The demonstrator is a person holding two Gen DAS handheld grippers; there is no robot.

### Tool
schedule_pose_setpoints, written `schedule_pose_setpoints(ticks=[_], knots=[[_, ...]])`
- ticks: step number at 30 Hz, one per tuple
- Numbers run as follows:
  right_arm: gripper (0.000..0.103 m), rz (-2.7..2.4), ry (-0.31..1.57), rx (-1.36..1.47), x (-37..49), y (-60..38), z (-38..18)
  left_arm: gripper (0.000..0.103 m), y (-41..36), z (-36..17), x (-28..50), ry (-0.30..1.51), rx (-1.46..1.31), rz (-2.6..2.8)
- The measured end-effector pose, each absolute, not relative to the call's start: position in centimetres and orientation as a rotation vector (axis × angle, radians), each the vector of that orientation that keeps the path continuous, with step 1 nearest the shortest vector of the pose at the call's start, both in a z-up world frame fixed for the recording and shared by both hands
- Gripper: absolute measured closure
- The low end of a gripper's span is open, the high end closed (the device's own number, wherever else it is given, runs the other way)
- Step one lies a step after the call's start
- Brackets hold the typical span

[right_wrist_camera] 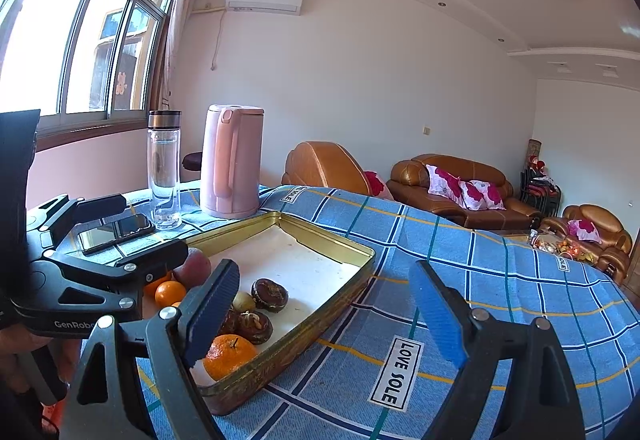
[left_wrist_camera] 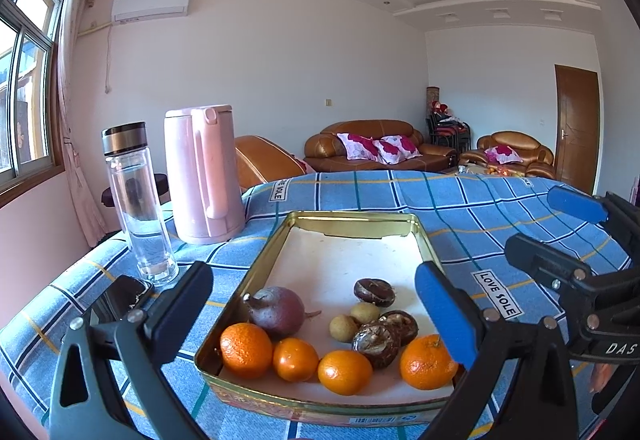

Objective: Organize fruits

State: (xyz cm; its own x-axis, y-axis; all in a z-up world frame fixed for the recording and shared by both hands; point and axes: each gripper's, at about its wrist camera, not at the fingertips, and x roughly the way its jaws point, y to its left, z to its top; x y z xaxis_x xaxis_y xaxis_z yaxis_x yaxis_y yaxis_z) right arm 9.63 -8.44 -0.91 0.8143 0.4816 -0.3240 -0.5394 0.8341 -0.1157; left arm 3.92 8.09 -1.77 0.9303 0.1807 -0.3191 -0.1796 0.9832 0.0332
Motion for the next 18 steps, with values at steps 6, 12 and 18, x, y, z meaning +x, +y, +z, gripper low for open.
schedule_pose_setpoints(ticks=[6,12,18], knots=[[0.015,0.542,0.286,-0.206,9.6,-8.8,-0.9,0.0,7.6,-1.6,3.9,0.313,0.024,0.195],[0.015,0.532,0.276,-0.2,9.4,-9.4,-0.6,0.0,7.1,-1.3,3.8,0.305,0.036,0.198],[0.015,0.523,0.27,-0.188,9.4,-9.9,-0.5,0.0,6.7,-1.2,3.8,0.297,0.052,0.196]])
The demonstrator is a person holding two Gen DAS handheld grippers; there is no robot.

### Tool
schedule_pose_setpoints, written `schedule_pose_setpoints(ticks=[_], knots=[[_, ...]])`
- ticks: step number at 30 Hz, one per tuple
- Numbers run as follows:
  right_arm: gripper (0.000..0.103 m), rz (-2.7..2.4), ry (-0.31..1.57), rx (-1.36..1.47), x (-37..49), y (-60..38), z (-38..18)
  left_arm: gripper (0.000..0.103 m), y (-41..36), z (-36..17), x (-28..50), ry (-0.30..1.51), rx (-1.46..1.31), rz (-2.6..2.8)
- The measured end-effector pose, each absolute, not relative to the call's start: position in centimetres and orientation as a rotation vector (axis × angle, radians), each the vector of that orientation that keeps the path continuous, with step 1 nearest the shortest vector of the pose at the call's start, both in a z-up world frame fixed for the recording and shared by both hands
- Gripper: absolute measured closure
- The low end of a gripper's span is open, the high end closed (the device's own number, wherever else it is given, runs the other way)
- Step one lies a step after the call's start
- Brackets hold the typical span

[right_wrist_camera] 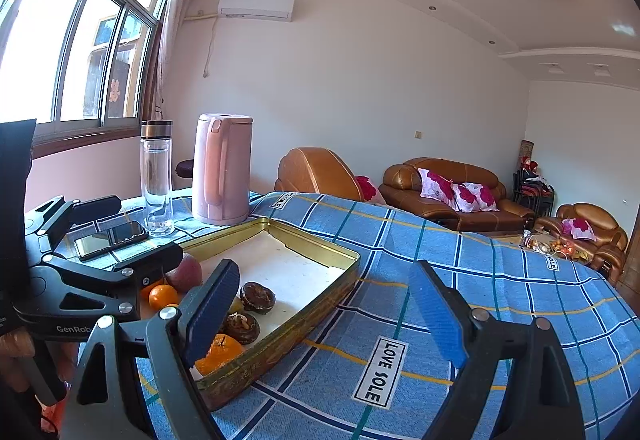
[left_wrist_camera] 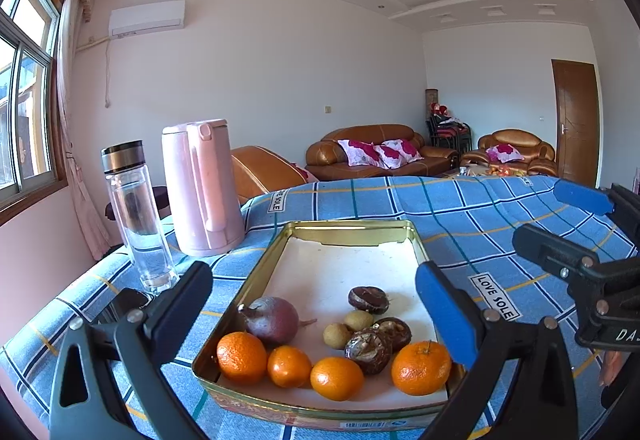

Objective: Organize fruits

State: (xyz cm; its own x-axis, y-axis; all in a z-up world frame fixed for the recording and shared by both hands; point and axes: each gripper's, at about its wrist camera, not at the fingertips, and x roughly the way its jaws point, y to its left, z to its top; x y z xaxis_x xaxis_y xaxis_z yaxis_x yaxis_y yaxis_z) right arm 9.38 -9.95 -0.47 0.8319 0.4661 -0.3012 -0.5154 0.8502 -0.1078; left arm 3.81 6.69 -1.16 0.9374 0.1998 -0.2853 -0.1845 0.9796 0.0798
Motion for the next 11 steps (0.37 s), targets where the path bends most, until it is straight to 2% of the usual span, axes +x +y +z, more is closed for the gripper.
schedule_pose_setpoints(ticks=[11], knots=[[0.015,0.517,0.282,-0.187,9.59,-10.4,-0.82,0.0,6.06,-1.27,3.69,0.31,0.059,0.168]])
